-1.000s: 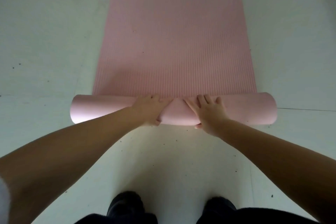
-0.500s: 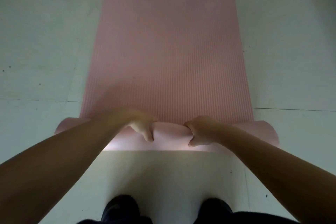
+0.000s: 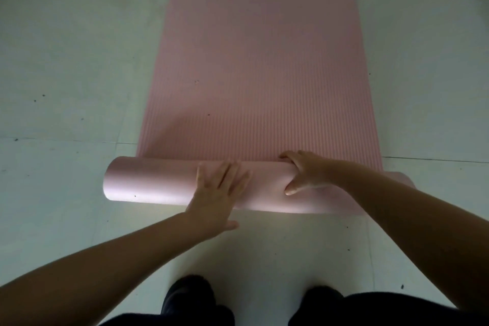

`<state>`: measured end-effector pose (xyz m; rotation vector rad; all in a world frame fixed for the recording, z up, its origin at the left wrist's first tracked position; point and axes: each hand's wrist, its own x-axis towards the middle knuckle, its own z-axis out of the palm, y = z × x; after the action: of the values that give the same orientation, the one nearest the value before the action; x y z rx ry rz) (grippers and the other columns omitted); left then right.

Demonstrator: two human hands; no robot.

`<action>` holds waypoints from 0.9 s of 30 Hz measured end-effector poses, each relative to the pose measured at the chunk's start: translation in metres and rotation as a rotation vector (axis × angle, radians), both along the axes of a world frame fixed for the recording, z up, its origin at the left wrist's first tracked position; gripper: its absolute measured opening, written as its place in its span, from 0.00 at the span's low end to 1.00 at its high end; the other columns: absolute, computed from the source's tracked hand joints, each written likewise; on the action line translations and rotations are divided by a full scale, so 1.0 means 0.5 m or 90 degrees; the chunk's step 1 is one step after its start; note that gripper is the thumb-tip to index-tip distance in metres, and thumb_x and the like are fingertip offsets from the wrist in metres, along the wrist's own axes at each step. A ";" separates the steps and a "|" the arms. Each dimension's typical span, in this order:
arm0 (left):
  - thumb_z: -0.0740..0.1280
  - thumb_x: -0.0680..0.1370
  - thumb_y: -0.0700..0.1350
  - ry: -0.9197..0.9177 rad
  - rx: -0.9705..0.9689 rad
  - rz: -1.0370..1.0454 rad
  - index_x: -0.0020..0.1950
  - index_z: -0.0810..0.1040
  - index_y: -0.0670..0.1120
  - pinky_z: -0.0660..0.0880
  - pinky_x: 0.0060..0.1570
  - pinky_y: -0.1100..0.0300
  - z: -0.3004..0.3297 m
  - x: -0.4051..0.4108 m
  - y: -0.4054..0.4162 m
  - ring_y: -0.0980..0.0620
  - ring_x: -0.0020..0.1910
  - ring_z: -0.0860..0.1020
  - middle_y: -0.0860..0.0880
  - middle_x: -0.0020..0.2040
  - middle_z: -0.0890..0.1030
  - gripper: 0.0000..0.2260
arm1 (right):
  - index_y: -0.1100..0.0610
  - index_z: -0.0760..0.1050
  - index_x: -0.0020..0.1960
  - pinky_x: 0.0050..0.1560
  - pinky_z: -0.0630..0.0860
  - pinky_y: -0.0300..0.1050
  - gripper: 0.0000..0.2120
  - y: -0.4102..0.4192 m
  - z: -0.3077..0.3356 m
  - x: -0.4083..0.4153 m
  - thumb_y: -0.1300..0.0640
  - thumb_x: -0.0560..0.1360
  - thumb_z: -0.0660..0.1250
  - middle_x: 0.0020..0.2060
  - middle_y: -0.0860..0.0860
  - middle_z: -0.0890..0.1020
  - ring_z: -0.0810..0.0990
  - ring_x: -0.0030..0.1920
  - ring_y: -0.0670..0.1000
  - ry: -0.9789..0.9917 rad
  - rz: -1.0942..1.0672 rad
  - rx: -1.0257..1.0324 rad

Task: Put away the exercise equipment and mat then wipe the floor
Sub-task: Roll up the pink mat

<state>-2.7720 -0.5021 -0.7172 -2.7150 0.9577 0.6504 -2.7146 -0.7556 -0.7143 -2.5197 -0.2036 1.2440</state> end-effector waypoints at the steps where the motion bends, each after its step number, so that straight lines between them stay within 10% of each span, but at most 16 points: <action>1: 0.62 0.71 0.69 0.040 0.025 0.007 0.71 0.25 0.48 0.44 0.65 0.27 0.001 0.009 -0.003 0.40 0.76 0.39 0.42 0.75 0.33 0.53 | 0.50 0.53 0.76 0.70 0.60 0.60 0.45 0.000 0.006 -0.008 0.42 0.67 0.73 0.70 0.55 0.64 0.63 0.70 0.58 -0.030 0.023 -0.028; 5: 0.64 0.70 0.68 0.068 0.045 0.004 0.73 0.27 0.49 0.38 0.65 0.28 -0.008 0.090 -0.023 0.44 0.77 0.40 0.44 0.78 0.37 0.53 | 0.54 0.45 0.78 0.72 0.44 0.66 0.32 0.014 0.034 -0.067 0.46 0.80 0.56 0.77 0.56 0.48 0.45 0.77 0.57 -0.260 0.131 -0.107; 9: 0.67 0.68 0.68 0.076 0.068 -0.018 0.77 0.35 0.50 0.38 0.67 0.29 0.010 0.177 -0.040 0.43 0.77 0.40 0.44 0.78 0.40 0.52 | 0.62 0.55 0.75 0.64 0.55 0.74 0.41 0.049 0.012 -0.131 0.46 0.71 0.68 0.73 0.64 0.62 0.59 0.73 0.65 -0.389 0.190 -0.121; 14: 0.70 0.70 0.61 -0.194 -0.002 -0.048 0.78 0.48 0.45 0.50 0.65 0.27 0.029 0.139 -0.030 0.40 0.76 0.55 0.39 0.77 0.55 0.46 | 0.58 0.24 0.71 0.68 0.42 0.73 0.52 0.053 0.003 -0.065 0.38 0.74 0.62 0.75 0.61 0.37 0.38 0.75 0.63 -0.283 0.163 -0.205; 20: 0.74 0.61 0.65 -0.153 0.030 0.042 0.77 0.47 0.46 0.62 0.61 0.30 -0.002 0.115 0.037 0.39 0.73 0.63 0.38 0.74 0.63 0.56 | 0.53 0.42 0.77 0.67 0.61 0.64 0.44 0.058 0.019 0.003 0.43 0.73 0.66 0.71 0.56 0.63 0.64 0.69 0.59 -0.284 0.128 -0.194; 27: 0.66 0.74 0.45 -0.081 -0.072 0.018 0.76 0.56 0.52 0.63 0.63 0.45 0.032 0.152 0.013 0.44 0.62 0.72 0.48 0.65 0.73 0.32 | 0.50 0.62 0.70 0.51 0.77 0.50 0.27 0.032 0.049 -0.026 0.50 0.73 0.64 0.54 0.53 0.80 0.79 0.50 0.57 -0.307 0.061 -0.071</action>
<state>-2.6962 -0.4954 -0.7013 -2.8331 0.9547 0.4343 -2.7278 -0.7396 -0.6898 -2.9009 -0.3767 0.6707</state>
